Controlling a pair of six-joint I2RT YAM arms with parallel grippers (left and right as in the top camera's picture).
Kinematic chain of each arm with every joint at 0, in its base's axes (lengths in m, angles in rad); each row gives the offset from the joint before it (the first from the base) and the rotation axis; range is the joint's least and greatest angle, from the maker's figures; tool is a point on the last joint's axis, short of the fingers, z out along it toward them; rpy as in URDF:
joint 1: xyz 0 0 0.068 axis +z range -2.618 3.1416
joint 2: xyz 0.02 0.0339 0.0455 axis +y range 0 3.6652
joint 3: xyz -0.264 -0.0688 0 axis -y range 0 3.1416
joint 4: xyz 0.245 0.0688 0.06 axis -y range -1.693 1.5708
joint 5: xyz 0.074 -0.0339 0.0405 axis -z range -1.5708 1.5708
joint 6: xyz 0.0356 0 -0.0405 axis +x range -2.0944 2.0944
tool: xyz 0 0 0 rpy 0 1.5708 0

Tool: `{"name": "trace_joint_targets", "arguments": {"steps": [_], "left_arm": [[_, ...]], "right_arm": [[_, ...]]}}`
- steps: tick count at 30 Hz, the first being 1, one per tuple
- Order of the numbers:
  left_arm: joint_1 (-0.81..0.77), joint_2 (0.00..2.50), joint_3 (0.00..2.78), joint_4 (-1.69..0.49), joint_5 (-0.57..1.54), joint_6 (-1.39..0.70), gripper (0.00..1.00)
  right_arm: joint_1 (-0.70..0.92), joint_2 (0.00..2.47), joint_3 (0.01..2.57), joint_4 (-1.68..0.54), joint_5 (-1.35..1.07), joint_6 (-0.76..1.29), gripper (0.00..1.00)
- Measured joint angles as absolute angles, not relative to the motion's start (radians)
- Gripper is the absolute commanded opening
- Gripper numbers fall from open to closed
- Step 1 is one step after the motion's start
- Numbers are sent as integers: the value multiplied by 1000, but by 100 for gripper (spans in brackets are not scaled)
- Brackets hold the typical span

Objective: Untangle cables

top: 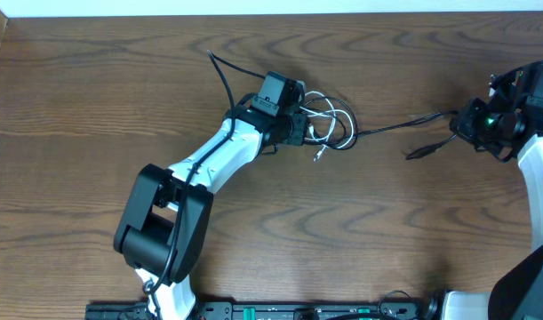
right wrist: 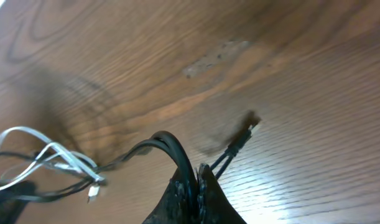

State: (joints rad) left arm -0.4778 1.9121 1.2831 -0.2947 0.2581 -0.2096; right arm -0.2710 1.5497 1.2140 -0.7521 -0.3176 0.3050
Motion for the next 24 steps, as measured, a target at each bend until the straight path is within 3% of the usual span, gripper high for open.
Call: {"name": "trace_joint_targets", "arguments": {"steps": [6, 8, 9, 11, 16, 19, 24], "left_arm": [[-477, 1847, 1283, -310, 379, -234, 7], [-477, 1839, 1283, -314, 432, -262, 8], [-477, 1838, 1283, -321, 451, -274, 7], [-477, 1838, 1283, -349, 482, -304, 8], [-477, 1838, 1283, -394, 520, -338, 7], [-477, 1838, 1283, -394, 542, -344, 7], [-475, 1838, 1283, -347, 615, -344, 7]], "right_arm": [[-229, 1596, 1214, -722, -271, 308, 10], [-209, 1622, 1214, -702, -265, 311, 24], [-197, 1635, 1214, -691, -261, 312, 39], [-175, 1659, 1214, -677, -257, 314, 58], [-129, 1695, 1212, -650, -261, 306, 82], [-120, 1695, 1212, -631, -324, 261, 87], [-118, 1695, 1217, -624, -547, 140, 86]]}}
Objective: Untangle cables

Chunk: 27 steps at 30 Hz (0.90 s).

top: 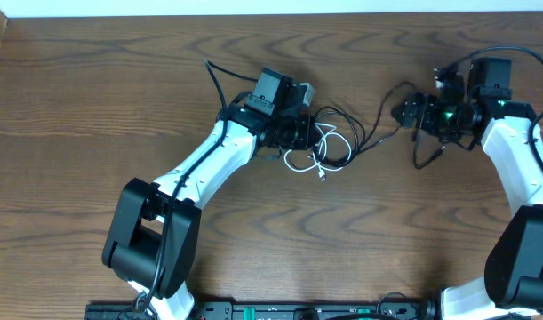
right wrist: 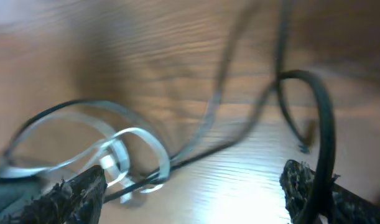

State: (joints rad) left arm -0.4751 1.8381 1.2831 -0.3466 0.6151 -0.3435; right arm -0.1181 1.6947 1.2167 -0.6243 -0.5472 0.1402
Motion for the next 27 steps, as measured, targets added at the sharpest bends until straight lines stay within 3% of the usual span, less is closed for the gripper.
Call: {"name": "trace_joint_targets", "arguments": {"steps": [7, 11, 14, 21, 27], "left_arm": [[-451, 1838, 1283, -291, 765, -333, 8], [-412, 1838, 1283, -284, 858, -332, 7], [-379, 1838, 1283, -274, 929, -332, 7], [-310, 1838, 1283, -268, 1105, -332, 8], [-294, 1838, 1283, -253, 1208, -332, 8]], "right_arm": [[-115, 1695, 1243, -607, -860, -6, 77], [-91, 1695, 1244, -603, -917, -44, 72], [-50, 1695, 1244, -603, -894, -59, 68], [43, 1695, 1244, -577, -595, 35, 74], [93, 1695, 1245, -488, -588, 12, 71]]}}
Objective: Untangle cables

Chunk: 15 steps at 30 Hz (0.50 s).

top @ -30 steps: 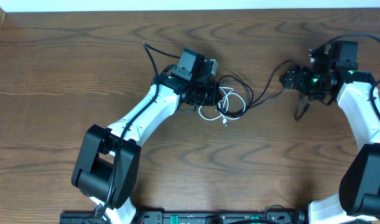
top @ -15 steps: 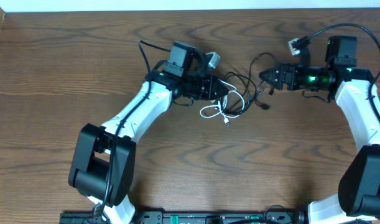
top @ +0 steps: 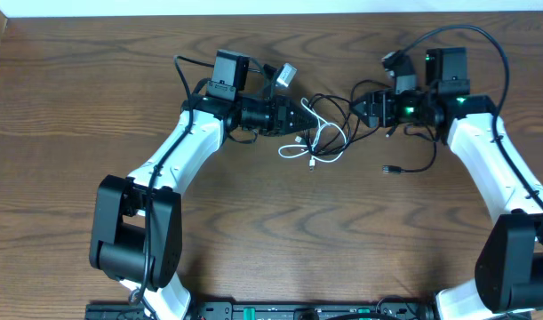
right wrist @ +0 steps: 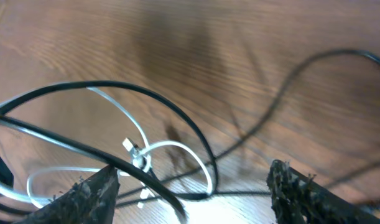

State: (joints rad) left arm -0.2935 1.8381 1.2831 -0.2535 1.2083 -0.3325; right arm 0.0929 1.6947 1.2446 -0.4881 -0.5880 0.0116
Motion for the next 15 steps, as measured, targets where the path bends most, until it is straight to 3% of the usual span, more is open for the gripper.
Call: {"name": "trace_joint_targets", "arguments": {"steps": [2, 4, 8, 10, 15], "left_arm": [[-295, 1838, 1283, -229, 1248, -332, 7], [-295, 1838, 1283, -201, 1292, -332, 8], [-294, 1838, 1283, -185, 1342, -332, 7], [-291, 1838, 1283, -182, 1351, -332, 7], [-266, 1838, 1283, -209, 1275, -332, 7]], "right_arm": [[112, 1695, 1245, -478, -596, -1, 66], [130, 1695, 1245, -477, -602, -13, 56], [155, 1695, 1245, -476, -608, -27, 17], [156, 1695, 1245, -474, -600, -20, 3], [147, 1695, 1245, -478, -543, 65, 1]]}}
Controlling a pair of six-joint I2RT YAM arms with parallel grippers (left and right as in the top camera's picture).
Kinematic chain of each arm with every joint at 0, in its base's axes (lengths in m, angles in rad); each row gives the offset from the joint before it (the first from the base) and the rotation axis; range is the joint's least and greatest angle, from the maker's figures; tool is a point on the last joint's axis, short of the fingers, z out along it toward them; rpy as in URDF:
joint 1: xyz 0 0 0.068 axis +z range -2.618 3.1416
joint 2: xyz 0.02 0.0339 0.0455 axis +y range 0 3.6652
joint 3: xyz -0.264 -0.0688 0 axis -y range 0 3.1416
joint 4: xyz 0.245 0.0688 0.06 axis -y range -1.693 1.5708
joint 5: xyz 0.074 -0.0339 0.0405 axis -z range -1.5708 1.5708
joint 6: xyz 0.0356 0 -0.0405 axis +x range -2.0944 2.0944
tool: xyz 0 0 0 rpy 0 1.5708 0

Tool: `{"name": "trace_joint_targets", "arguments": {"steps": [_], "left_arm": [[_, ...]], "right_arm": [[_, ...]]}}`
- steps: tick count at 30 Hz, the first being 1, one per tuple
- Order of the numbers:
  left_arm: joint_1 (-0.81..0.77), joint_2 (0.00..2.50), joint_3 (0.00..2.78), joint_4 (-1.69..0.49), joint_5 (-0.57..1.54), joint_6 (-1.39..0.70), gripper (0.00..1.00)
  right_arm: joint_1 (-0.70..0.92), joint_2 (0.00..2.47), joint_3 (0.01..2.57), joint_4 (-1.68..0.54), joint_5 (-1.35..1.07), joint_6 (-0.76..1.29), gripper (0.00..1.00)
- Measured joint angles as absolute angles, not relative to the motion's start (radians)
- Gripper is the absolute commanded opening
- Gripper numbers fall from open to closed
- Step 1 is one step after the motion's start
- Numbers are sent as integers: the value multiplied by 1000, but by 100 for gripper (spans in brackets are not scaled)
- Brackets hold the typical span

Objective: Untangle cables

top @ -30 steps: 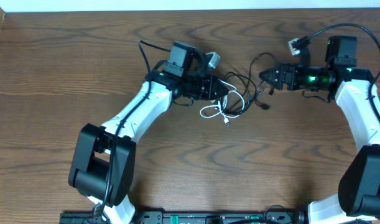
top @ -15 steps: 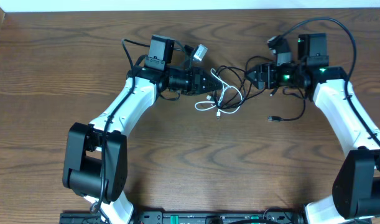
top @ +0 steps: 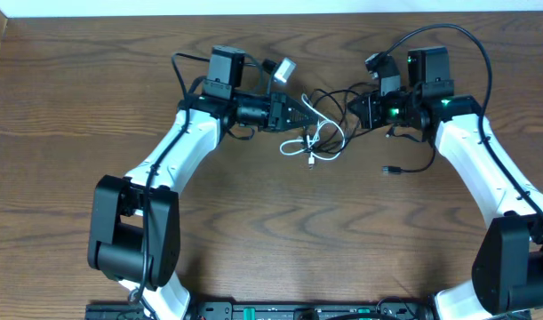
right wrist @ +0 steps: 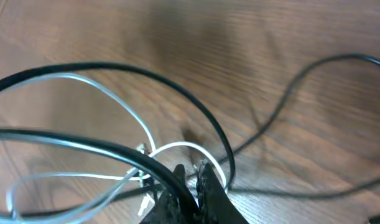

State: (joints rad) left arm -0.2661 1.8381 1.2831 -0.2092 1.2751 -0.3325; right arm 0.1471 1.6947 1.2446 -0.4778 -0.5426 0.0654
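Note:
A knot of black and white cables (top: 323,124) lies at the back middle of the wooden table (top: 271,231). My left gripper (top: 293,115) reaches into its left side, its fingers looking closed on the strands. On the knot's right side my right gripper (top: 358,110) is shut on a thick black cable (right wrist: 109,149); the fingertips (right wrist: 193,177) pinch it close in the wrist view. White cable loops (right wrist: 118,106) curl under and behind it. The black cable (top: 474,44) arcs over my right arm and ends in a small plug (top: 389,169).
A grey plug (top: 283,71) sticks up just behind my left gripper. Another black strand (top: 178,62) loops behind the left wrist. A white connector end (top: 311,160) lies at the front of the knot. The table's back edge runs close behind both arms.
My right gripper was open around the black cable beside the knot; now it is shut on that cable and sits slightly closer to the knot. The left arm has hardly shifted.
At first my right gripper held a black cable far to the right, stretched from the knot at my left gripper. Then it was open and nearer the knot. Later both arms and the knot sat farther back, right gripper open. Now it grips the black cable.

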Motion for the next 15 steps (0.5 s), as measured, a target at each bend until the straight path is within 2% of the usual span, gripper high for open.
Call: {"name": "trace_joint_targets", "arguments": {"steps": [8, 15], "left_arm": [[-265, 1838, 1283, -375, 926, -331, 7], [-245, 1838, 1283, -489, 620, -331, 8]], "right_arm": [[141, 1635, 1245, -596, -387, 266, 1], [98, 1554, 1250, -709, -81, 380, 1]]}}
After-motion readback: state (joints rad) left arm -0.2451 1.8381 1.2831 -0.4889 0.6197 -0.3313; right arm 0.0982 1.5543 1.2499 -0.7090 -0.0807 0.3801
